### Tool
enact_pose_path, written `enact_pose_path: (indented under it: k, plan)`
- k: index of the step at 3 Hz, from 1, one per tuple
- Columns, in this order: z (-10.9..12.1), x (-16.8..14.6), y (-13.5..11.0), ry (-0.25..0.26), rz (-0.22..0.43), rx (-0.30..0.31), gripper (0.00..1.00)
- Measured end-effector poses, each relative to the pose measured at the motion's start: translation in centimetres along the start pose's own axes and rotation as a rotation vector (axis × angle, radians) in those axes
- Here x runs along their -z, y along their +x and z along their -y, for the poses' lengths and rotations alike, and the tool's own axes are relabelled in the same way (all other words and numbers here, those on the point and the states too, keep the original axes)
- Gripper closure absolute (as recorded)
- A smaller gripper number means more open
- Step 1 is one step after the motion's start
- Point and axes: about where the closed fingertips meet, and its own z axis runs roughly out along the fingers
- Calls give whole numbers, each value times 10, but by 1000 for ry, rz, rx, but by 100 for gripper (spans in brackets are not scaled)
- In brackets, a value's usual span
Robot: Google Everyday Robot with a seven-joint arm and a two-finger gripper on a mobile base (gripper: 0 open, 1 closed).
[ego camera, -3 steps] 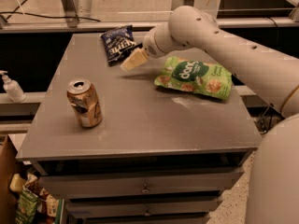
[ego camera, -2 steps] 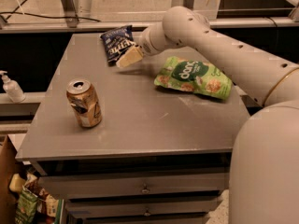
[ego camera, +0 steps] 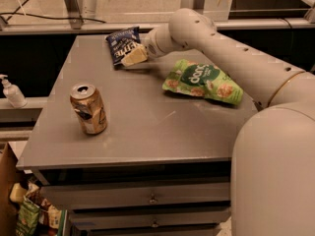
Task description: Move blue chip bag near orange can
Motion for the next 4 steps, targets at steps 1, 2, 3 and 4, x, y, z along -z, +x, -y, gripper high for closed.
enact_pose_path:
  k: [1,2,3,4]
  plan:
    - [3,8,-1,5,20,-15,41]
    - [7,27,-1,21,34,-22,64]
    - [11,51,1,32,47,-22,87]
    - [6,79,-1,21,87,-26,100]
